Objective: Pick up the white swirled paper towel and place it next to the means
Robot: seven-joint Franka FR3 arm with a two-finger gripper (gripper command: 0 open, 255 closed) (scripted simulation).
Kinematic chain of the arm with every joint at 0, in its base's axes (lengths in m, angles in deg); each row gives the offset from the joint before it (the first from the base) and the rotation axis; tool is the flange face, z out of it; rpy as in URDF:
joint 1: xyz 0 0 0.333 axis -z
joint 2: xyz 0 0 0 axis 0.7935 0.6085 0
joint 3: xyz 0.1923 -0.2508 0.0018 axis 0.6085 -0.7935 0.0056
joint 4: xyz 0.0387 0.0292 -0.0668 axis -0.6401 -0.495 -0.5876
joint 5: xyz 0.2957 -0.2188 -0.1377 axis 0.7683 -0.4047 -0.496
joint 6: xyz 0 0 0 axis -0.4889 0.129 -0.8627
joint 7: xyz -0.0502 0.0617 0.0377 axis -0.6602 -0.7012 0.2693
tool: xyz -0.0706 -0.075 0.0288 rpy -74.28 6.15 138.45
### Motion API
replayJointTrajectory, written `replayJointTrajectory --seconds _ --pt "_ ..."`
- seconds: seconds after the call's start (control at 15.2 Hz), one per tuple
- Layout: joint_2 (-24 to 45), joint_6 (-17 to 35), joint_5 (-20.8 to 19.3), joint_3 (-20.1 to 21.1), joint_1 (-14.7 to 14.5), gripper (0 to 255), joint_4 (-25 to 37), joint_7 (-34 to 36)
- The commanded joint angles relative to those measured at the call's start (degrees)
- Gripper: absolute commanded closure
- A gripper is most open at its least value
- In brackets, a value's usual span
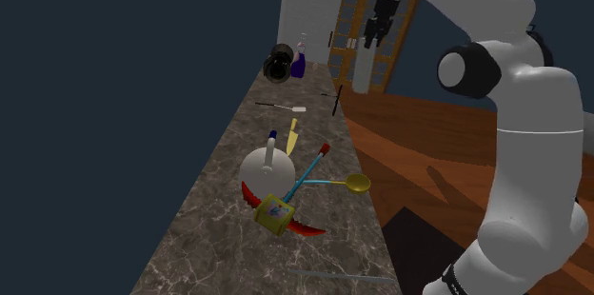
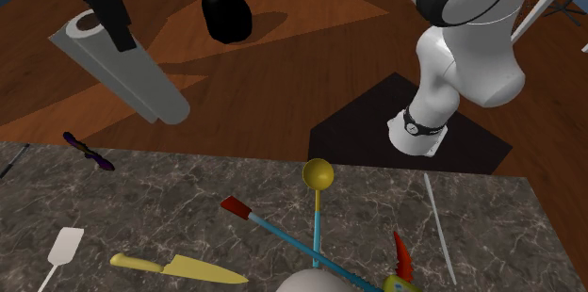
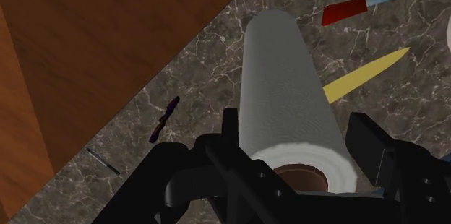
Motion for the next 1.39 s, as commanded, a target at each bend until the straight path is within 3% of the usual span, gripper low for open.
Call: replayJointTrajectory --seconds 0.0,0.07,0.13,0.2,0.53,0.86,1.32 --pt "2.5 -3.6 0.8 0.2 1.3 255 6.0 0.1" --pt "4.9 -6.0 1.6 0.5 2.4 255 10.9 0.3" --pt "-2.1 -1.2 -0.6 -0.3 -1.3 255 -1.1 0.7" --pt "-6.5 1.4 -2.0 -0.8 -3.9 255 -8.0 1.4" --pt "-21.3 7.7 -8.0 0.4 -11.4 255 -28.5 7.2" --pt "-32.1 9.9 -12.1 3.8 -15.3 255 -41.2 13.9" --pt "-43.8 10.0 -14.5 9.8 -18.6 255 -53.5 23.2"
